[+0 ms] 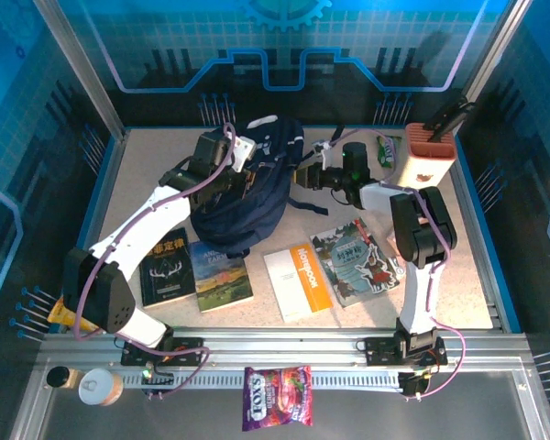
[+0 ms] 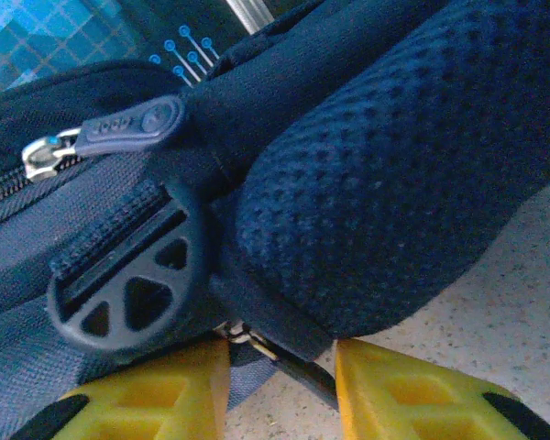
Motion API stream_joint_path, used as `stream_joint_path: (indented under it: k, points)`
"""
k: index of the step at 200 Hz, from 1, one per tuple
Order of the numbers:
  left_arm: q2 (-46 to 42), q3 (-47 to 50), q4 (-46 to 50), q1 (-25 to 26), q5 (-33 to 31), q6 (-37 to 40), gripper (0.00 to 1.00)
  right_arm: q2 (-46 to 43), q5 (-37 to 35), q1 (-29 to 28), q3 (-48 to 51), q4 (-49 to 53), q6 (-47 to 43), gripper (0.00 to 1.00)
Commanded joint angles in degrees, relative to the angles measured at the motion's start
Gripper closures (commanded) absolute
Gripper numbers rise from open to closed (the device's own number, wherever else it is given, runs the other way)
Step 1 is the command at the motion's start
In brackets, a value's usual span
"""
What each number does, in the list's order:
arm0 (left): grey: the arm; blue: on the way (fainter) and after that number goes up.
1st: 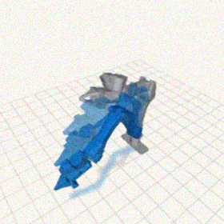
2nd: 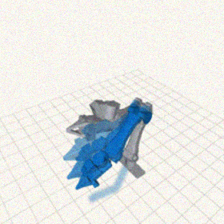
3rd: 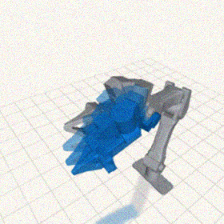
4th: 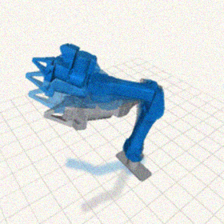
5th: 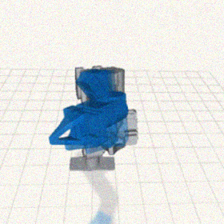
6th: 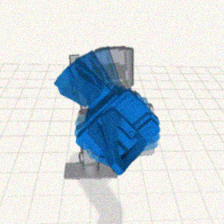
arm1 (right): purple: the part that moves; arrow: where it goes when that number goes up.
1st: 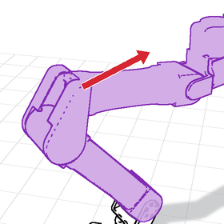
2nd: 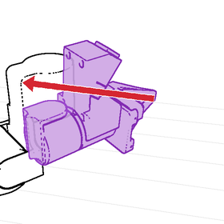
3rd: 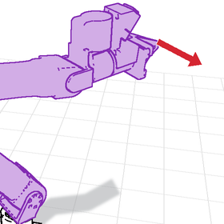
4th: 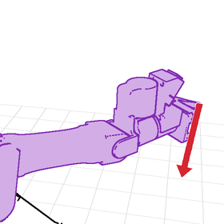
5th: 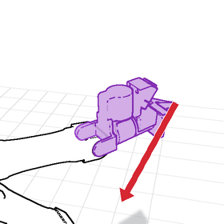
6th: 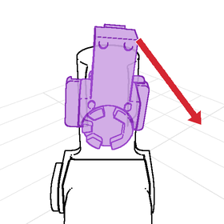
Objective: Pack the student bag
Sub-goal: Unzip the student bag at the top-center of the table.
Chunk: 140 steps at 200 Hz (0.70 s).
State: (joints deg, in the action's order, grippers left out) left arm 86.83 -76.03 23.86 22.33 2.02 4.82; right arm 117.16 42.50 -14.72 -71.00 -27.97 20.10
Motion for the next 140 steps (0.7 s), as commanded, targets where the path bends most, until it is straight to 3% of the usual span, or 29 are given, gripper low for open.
stream_joint_path:
  k: [1, 19, 62, 140]
  points:
    - [-2.1, -2.8, -5.4, -0.6, 2.1, 0.4, 1.00, 1.1, 3.2, -0.8, -1.1, -1.9, -1.4, 0.71]
    - [-2.1, -2.7, -5.4, -0.6, 2.1, 0.4, 1.00, 0.9, 3.6, -0.9, -0.8, -2.1, -1.9, 0.80]
    - [-2.1, -2.6, -5.7, -0.9, 1.9, -0.2, 1.00, -0.8, 1.6, -0.8, 1.0, -2.4, -3.2, 0.90]
    - [2.9, -7.1, -5.5, -1.6, 1.6, -7.7, 1.00, -8.2, -0.2, -1.0, 10.8, -5.1, -4.6, 0.94]
